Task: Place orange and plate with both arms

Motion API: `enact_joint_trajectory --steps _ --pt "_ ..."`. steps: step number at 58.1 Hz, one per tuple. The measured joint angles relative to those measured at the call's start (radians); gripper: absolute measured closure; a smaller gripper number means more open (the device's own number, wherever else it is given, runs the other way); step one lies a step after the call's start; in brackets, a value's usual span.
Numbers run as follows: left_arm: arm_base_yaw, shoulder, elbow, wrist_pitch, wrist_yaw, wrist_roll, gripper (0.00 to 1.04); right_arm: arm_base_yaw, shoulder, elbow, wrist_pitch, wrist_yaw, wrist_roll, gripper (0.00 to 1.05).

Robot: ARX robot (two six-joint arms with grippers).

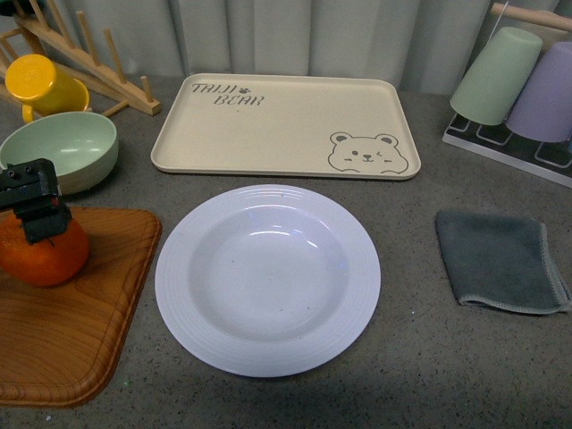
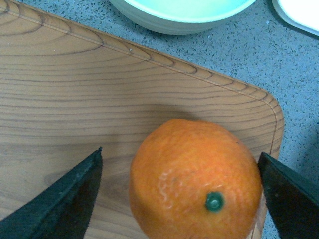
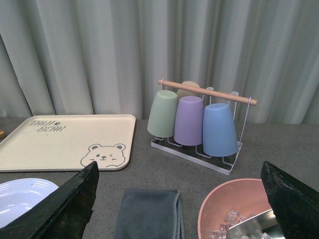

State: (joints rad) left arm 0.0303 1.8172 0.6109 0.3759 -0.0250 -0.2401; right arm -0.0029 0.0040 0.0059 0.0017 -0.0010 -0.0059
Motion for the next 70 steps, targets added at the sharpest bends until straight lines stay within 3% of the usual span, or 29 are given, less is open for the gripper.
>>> enact_joint_trajectory --steps 10,16,40,70 --pt "-0.002 0.000 0.001 -0.004 0.000 0.001 0.39 0.000 0.000 0.000 0.000 0.000 0.000 0.09" --pt "-0.003 0.000 0.001 -0.004 0.002 0.002 0.44 0.000 0.000 0.000 0.000 0.000 0.000 0.09" --pt "-0.035 -0.041 0.007 -0.045 0.003 -0.021 0.46 0.000 0.000 0.000 0.000 0.000 0.000 0.09" --pt "-0.306 -0.045 0.154 -0.080 0.006 -0.121 0.46 0.000 0.000 0.000 0.000 0.000 0.000 0.09"
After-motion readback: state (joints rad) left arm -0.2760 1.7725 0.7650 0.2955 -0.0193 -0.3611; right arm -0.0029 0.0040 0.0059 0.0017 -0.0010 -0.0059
